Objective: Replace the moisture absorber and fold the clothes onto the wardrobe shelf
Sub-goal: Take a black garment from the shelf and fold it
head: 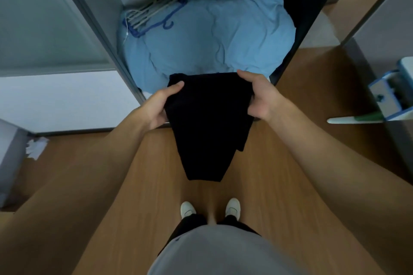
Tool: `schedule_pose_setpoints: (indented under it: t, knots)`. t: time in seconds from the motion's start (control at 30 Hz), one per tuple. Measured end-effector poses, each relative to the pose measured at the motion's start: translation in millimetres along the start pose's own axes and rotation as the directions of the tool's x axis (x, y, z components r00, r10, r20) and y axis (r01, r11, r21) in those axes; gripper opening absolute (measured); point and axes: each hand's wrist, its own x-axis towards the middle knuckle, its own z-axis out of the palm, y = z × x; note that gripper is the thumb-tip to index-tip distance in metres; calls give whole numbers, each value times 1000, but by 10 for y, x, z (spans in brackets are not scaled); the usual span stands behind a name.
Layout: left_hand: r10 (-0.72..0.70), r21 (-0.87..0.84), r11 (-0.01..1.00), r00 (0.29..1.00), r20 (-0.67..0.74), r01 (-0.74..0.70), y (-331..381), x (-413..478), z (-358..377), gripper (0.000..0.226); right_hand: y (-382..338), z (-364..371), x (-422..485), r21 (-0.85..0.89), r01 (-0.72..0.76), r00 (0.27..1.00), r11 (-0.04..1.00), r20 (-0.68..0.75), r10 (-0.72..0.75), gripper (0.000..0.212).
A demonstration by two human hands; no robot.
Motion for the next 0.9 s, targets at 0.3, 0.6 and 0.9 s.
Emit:
schedule_pose_setpoints:
  t: [0.3, 0.6, 0.9]
  knots:
    - [66, 1, 998, 992, 111, -67, 157, 51, 74, 41, 252, -286, -68, -196, 91, 996, 976, -4, -94, 29]
    - [193, 264, 952, 973, -128, -154, 26, 207, 20, 30, 184, -12, -11, -46, 38, 996, 998, 86, -34, 33]
    - [175, 179, 973, 970, -166, -144, 94, 308, 29, 27, 257, -13, 98, -161, 151, 987, 975, -20, -157, 31]
